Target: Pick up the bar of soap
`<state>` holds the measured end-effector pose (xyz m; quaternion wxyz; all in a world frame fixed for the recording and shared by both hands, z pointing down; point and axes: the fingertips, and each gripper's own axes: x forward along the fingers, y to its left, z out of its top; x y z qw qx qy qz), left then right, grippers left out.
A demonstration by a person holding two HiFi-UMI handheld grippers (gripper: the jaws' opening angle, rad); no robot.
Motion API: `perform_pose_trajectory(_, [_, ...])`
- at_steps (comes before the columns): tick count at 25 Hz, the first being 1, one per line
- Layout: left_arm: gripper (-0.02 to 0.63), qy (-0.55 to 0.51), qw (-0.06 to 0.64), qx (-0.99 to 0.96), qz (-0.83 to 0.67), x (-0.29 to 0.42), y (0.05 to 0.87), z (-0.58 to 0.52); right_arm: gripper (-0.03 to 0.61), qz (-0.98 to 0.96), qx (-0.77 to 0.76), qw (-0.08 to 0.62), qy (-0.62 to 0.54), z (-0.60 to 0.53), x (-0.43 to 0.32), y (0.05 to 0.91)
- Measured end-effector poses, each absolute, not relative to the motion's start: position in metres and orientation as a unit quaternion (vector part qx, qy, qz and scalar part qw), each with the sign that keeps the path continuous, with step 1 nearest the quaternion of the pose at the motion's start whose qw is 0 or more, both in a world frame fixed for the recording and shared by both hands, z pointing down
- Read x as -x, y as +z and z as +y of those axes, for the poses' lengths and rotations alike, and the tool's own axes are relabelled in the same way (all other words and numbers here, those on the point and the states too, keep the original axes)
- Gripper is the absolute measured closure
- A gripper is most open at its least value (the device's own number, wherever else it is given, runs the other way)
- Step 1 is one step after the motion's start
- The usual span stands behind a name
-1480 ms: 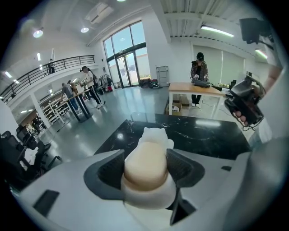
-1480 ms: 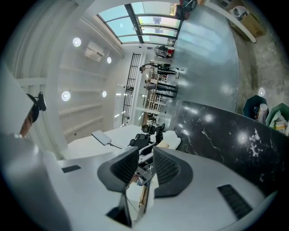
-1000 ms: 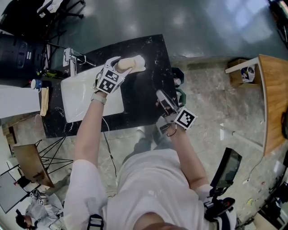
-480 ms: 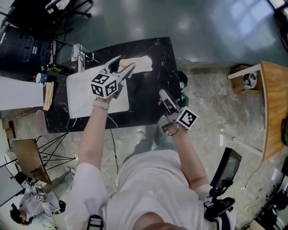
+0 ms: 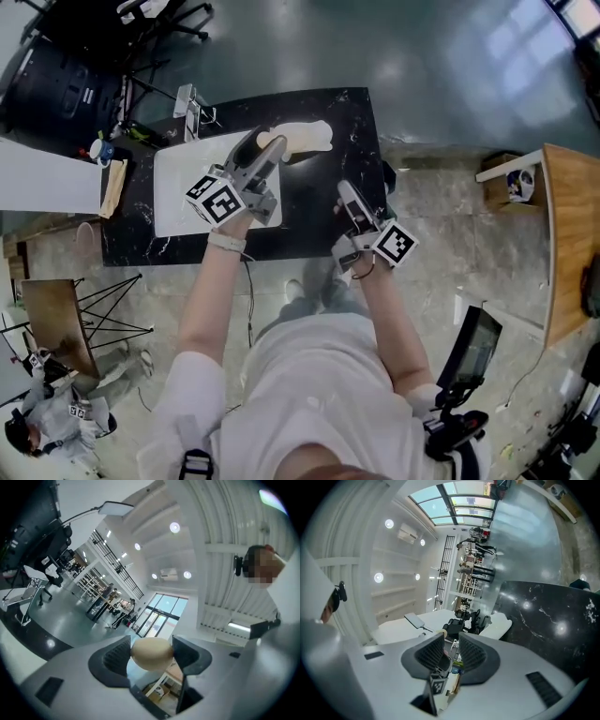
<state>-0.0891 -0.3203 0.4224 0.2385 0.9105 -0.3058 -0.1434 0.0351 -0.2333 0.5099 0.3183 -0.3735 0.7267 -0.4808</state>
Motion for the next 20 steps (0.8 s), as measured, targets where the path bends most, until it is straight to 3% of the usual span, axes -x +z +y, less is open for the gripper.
perform_pose_trajectory(10, [0.333, -0.288, 0.295, -0.871, -0.269, 0.125, 0.374, -0.243, 0.468, 0.759, 0.299, 0.366, -0.447, -0.215, 0.017, 0.434])
perform_pose_trajectory(20, [0.337, -0.403, 0.367, -0.805, -0.235, 0.146, 0.375, -0.185, 0.468, 0.796, 0.22, 0.344, -0.446, -0.179, 0.081, 0.397])
